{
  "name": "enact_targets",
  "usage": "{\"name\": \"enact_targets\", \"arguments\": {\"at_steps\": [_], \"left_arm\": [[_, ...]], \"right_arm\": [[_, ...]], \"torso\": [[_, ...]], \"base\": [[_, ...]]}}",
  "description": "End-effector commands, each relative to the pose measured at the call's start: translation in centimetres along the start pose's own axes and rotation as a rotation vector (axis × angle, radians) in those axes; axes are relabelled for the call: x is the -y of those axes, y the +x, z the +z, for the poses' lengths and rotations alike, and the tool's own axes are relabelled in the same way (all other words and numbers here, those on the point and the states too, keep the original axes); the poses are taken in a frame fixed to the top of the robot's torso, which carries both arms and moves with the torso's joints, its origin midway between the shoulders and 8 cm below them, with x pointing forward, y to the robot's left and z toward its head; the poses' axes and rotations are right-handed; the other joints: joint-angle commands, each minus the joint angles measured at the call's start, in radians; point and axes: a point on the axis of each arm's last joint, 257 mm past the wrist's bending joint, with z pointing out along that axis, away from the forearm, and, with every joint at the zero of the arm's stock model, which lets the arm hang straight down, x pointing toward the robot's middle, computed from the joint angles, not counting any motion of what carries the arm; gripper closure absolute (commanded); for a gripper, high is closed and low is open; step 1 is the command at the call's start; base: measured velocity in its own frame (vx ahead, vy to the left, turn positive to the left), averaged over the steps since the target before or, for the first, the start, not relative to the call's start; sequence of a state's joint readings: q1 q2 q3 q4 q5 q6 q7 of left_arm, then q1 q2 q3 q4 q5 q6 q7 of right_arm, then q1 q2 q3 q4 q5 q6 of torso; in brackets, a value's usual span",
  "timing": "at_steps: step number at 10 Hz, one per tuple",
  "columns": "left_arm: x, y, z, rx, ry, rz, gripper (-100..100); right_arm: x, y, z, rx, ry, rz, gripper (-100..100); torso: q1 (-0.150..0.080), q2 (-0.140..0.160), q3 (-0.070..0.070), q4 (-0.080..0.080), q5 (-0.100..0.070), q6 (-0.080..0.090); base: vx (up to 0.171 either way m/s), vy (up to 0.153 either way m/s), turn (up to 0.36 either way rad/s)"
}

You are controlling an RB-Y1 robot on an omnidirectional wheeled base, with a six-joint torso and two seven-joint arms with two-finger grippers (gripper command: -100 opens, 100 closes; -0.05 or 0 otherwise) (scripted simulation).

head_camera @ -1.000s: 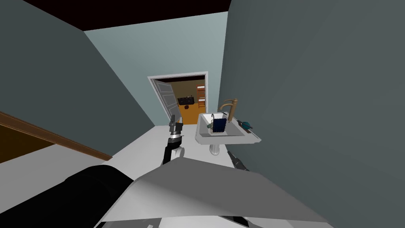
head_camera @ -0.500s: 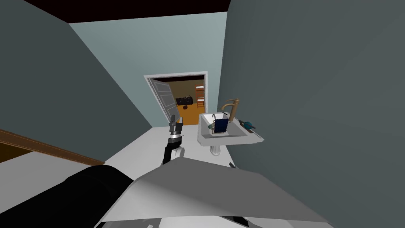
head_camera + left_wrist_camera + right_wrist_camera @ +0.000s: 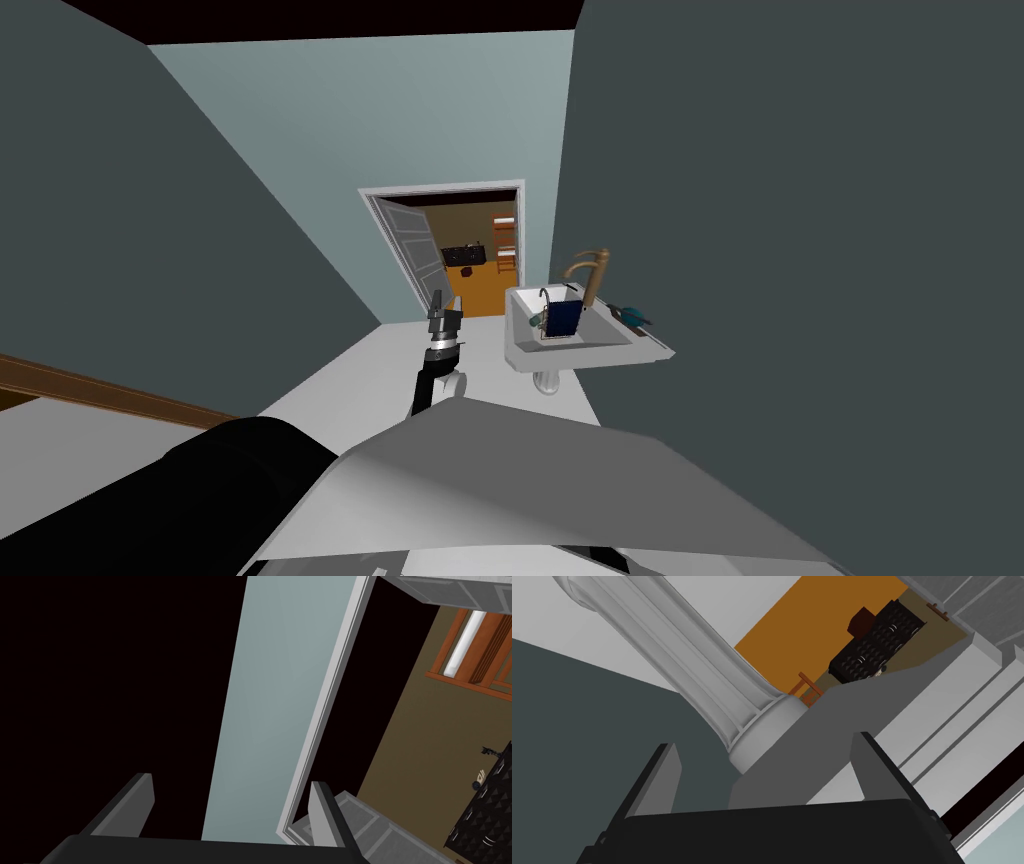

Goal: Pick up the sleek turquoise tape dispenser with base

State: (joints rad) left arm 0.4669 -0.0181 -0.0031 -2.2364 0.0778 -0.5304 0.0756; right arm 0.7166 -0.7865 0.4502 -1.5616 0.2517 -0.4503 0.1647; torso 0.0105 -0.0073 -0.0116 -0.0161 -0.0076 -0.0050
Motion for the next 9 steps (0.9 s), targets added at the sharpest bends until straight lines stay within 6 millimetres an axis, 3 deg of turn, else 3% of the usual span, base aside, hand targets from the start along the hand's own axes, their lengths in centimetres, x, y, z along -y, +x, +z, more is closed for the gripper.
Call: {"name": "enact_targets", "arguments": {"at_steps": [1,2,3,6,9], "left_arm": [[0.0,0.0,0.0,0.0,0.0,0.0,0],[0.0,0.0,0.0,0.0,0.0,0.0,0],[0.0,0.0,0.0,0.0,0.0,0.0,0],[0.0,0.0,0.0,0.0,0.0,0.0,0],[0.0,0.0,0.0,0.0,0.0,0.0,0]], "right_arm": [[1.6,0.6,-0.8,-0.02,0.027,-0.004,-100],[3.8,2.4,-2.7,-0.085,0.069,-0.026,-100],[4.3,2.4,-3.0,-0.092,0.078,-0.031,-100],[9.7,5.5,-8.3,-0.222,0.19,-0.067,-100],[14.6,6.1,-13.3,-0.311,0.296,-0.106,-100]], "torso": [[0.0,0.0,0.0,0.0,0.0,0.0],[-0.002,0.0,0.0,0.0,0.0,0.0],[0.0,0.0,0.0,0.0,0.0,0.0],[0.001,-0.002,-0.001,0.0,0.0,0.0],[0.002,-0.002,-0.001,0.0,0.001,0.0]], "base": [[0.018,0.039,0.001],[0.022,0.08,-0.026],[0.029,0.083,-0.026],[0.057,0.093,-0.006],[0.047,0.096,0.009]]}}
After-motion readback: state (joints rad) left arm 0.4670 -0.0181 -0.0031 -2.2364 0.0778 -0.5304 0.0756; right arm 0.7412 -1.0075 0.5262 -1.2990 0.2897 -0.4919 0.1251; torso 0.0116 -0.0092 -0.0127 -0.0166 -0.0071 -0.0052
